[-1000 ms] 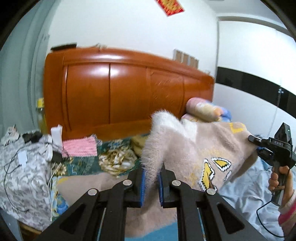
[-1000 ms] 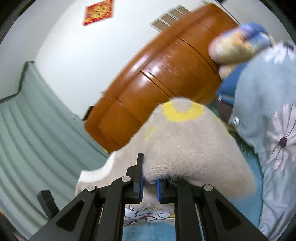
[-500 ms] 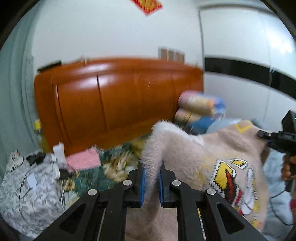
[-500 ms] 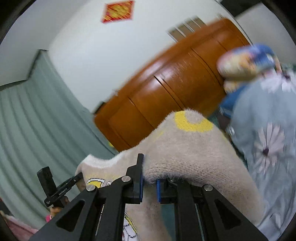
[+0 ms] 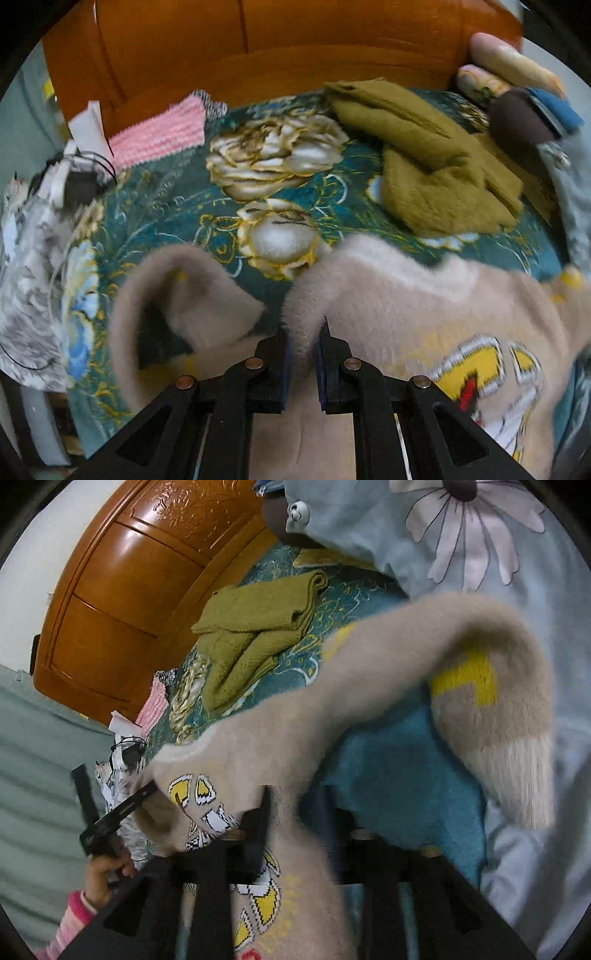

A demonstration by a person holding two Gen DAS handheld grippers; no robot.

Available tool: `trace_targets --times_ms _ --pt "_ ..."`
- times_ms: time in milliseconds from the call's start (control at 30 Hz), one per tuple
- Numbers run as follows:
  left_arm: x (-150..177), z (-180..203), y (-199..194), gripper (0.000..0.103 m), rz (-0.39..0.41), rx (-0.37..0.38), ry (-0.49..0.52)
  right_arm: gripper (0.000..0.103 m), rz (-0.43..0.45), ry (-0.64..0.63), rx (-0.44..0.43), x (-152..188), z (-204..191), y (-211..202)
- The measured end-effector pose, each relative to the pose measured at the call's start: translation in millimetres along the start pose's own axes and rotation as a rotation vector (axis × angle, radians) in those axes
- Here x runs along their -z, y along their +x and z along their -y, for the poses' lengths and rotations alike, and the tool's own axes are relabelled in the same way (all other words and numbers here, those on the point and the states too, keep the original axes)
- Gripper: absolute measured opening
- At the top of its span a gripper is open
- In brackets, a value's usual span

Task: Fold clothes
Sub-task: 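Lift the sweater with both grippers and lay it flat on the blanket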

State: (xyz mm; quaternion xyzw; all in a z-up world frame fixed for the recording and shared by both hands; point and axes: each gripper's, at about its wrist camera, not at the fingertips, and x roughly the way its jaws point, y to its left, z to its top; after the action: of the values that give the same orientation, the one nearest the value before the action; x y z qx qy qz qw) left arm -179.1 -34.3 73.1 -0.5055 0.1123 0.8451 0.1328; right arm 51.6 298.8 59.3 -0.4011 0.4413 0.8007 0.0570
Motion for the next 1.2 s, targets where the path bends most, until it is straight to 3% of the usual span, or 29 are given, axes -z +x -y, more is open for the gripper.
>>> trace_targets --times_ms 100,167,300,433,600,633,667,700,733,833,867,933,1033,1100,1200 --pt "-4.0 9.1 30.6 0.014 -0.057 -0.045 0.024 0.054 0.047 0.105 -0.054 0.9 17.6 -8.5" --pt "-4.1 13.6 49.7 0.015 -0.083 -0.065 0.026 0.062 0.073 0.200 -0.066 -2.2 31.5 -3.6" --pt "0.1 18.9 46.5 0.016 -0.054 -0.076 0.021 0.062 0.162 0.293 -0.115 -12.8 45.2 -11.3" --pt "8.8 4.6 9.1 0.019 -0.016 -0.007 -0.024 0.064 0.272 0.408 -0.130 -29.4 58.9 -27.5" --pt "19.0 -20.4 -29.7 0.044 0.023 0.103 -0.126 0.064 0.319 0.514 -0.053 -47.1 67.1 -32.2" --pt "20.8 -25.9 -33.0 0.044 0.023 0.112 -0.147 0.056 0.318 0.535 -0.035 -50.6 69.3 -32.0" --pt "23.6 -32.7 -35.9 0.044 0.020 0.118 -0.175 0.032 0.309 0.551 -0.028 -53.0 72.1 -31.5" --pt "26.4 -39.4 -38.8 0.044 0.016 0.125 -0.203 0.020 0.296 0.549 -0.013 -56.8 72.2 -31.7" --pt "28.9 -46.0 -41.0 0.044 0.010 0.131 -0.229 0.015 0.296 0.529 0.007 -60.7 68.9 -32.7" --pt "36.0 -63.9 -45.4 0.044 -0.009 0.143 -0.294 0.011 0.324 0.369 0.075 -67.0 40.9 -47.8" --pt "38.6 -69.5 -47.1 0.044 -0.013 0.145 -0.312 0.011 0.343 0.264 0.118 -68.0 18.1 -51.1" --pt "44.0 -78.6 -49.9 0.044 -0.020 0.143 -0.337 0.011 0.383 0.023 0.218 -69.1 -35.1 -56.2" --pt "52.1 -90.3 -53.6 0.044 -0.030 0.136 -0.366 0.011 0.396 -0.427 0.315 -43.1 -131.7 -33.2" --pt "56.4 -95.5 -55.1 0.044 -0.034 0.135 -0.382 0.011 0.301 -0.609 0.297 -17.8 -171.5 5.7" --pt "60.8 -101.6 -57.4 0.044 -0.040 0.148 -0.394 0.011 0.101 -0.732 0.292 24.9 -189.9 72.8"
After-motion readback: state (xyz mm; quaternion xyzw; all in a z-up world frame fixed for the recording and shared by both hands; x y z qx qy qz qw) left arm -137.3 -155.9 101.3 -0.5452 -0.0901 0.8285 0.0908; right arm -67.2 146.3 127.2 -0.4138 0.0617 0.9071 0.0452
